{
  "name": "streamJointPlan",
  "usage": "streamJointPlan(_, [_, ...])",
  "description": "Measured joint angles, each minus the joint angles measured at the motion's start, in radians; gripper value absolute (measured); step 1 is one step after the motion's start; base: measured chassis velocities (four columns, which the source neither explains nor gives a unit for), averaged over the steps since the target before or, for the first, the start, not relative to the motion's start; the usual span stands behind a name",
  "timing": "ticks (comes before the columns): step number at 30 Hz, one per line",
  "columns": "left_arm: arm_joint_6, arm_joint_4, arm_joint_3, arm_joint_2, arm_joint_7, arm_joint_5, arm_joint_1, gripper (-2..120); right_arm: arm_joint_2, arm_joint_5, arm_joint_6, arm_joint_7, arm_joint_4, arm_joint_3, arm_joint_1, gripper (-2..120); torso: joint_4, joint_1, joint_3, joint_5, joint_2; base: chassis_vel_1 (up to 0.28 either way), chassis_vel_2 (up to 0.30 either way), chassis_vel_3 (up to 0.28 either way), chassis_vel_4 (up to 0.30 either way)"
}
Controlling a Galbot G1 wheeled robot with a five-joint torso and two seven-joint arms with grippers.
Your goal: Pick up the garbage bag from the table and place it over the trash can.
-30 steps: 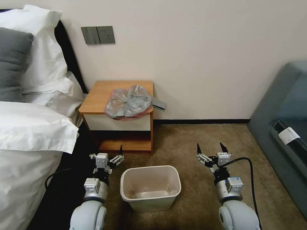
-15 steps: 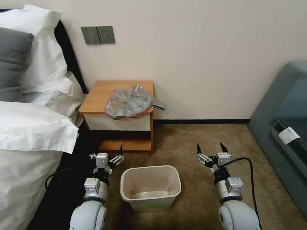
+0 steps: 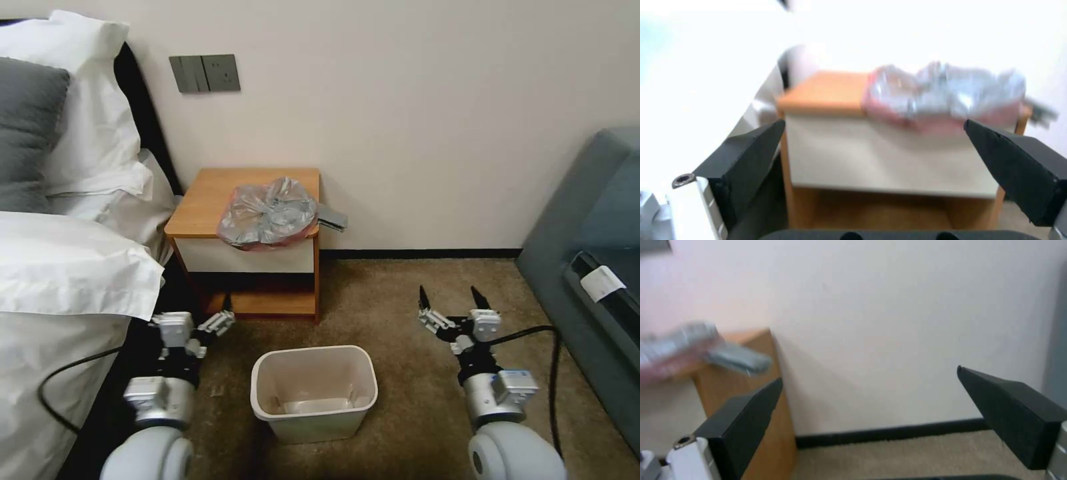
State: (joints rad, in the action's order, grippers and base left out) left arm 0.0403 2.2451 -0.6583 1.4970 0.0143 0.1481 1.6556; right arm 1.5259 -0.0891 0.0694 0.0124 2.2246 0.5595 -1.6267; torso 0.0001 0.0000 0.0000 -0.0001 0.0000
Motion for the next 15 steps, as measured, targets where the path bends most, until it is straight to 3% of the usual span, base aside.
streamJointPlan(1, [0.003,0.047,-0.017,-0.001,0.001,0.015,0.019,100,0.004,-0.013,0.010,0.003,0.052,0.001,-0.017,100,0.0000,0.000,0.000,0.0003,0.000,0.000,0.000,0.000,0.000])
streamJointPlan(7, [0.020,0.136,-0.053,-0.002,0.009,0.062,0.065,100,0.000,-0.078,0.060,0.023,0.149,0.002,-0.042,100,-0.0001,0.000,0.000,0.0000,0.000,0.000,0.000,0.000,0.000])
streamJointPlan(10, [0.040,0.242,-0.103,-0.005,0.020,0.122,0.116,100,0.000,-0.147,0.112,0.039,0.246,-0.002,-0.077,100,-0.0001,0.000,0.000,-0.0004,0.000,0.000,0.000,0.000,0.000])
streamJointPlan(13, [0.053,0.268,-0.123,-0.021,0.037,0.147,0.151,100,-0.002,-0.175,0.127,0.046,0.254,-0.007,-0.082,100,0.0000,0.000,0.000,0.0011,0.000,0.000,0.000,0.000,0.000])
streamJointPlan(15, [0.056,0.272,-0.124,-0.034,0.041,0.151,0.162,100,-0.007,-0.203,0.139,0.053,0.254,-0.010,-0.080,100,0.0000,0.000,0.000,-0.0002,0.000,0.000,0.000,0.000,0.000])
